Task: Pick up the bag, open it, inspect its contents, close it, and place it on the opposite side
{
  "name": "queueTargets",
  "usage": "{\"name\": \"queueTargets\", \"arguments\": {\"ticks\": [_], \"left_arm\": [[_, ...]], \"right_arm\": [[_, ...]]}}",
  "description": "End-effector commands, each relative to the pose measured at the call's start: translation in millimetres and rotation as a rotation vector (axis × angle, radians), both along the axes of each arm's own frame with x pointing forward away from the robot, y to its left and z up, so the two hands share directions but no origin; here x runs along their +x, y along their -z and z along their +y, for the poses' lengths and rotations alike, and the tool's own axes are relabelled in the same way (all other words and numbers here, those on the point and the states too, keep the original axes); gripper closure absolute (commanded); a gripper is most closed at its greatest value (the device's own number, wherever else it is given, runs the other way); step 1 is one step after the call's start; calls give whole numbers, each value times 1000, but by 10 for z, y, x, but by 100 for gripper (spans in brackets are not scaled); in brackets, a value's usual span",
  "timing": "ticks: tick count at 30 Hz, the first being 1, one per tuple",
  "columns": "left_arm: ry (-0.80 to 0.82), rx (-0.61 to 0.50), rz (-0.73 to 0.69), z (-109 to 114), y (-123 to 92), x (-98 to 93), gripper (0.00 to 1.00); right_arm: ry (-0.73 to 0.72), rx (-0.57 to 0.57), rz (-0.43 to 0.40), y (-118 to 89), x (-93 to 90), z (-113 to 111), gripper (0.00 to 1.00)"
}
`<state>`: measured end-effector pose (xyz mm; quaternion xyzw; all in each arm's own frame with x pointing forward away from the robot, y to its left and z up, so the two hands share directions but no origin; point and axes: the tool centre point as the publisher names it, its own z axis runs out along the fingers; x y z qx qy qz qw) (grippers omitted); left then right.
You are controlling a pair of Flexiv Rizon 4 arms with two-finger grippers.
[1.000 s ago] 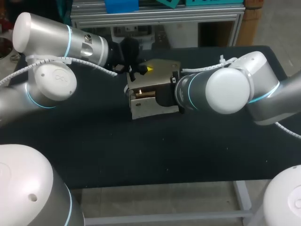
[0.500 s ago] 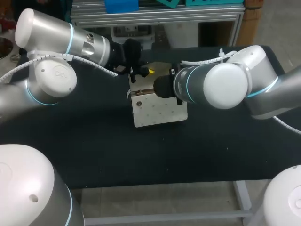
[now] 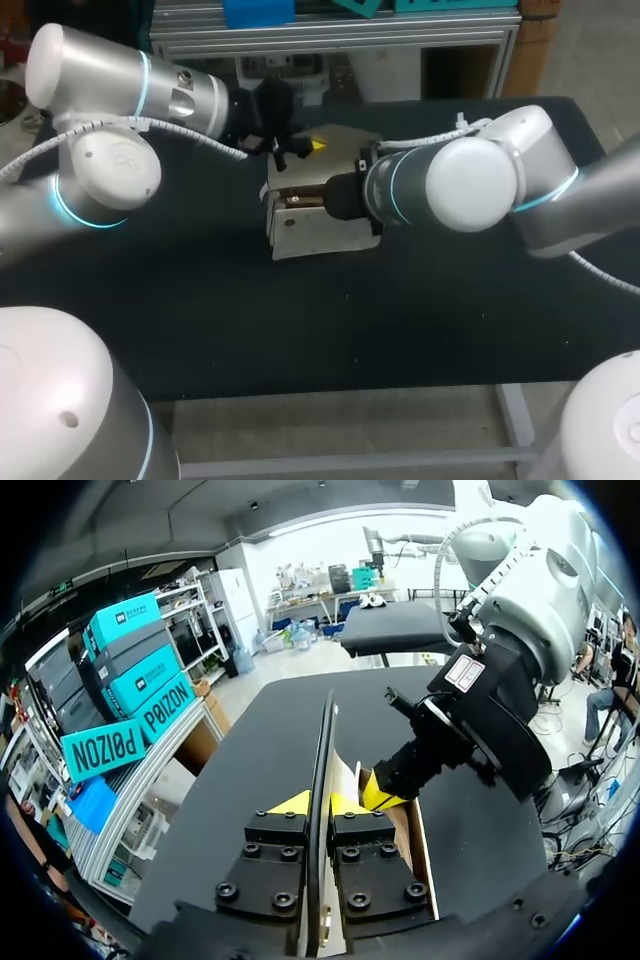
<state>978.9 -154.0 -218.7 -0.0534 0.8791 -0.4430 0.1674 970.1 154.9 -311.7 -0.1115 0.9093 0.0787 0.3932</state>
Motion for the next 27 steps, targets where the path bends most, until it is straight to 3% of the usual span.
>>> {"name": "queueTargets", "arguments": {"ticks": [1,12,27], "left_arm": [[3,-18,-9,41,12,-42,100],[61,-38,-30,12,42,-108,100],[71,-41,-49,38,55,-186,100]], "right_arm": [[-2,6,4,49,-26,-36,100],[-64,-32,82,100,-63,76,100],[-51,-116,275,226,125,180,100]]}}
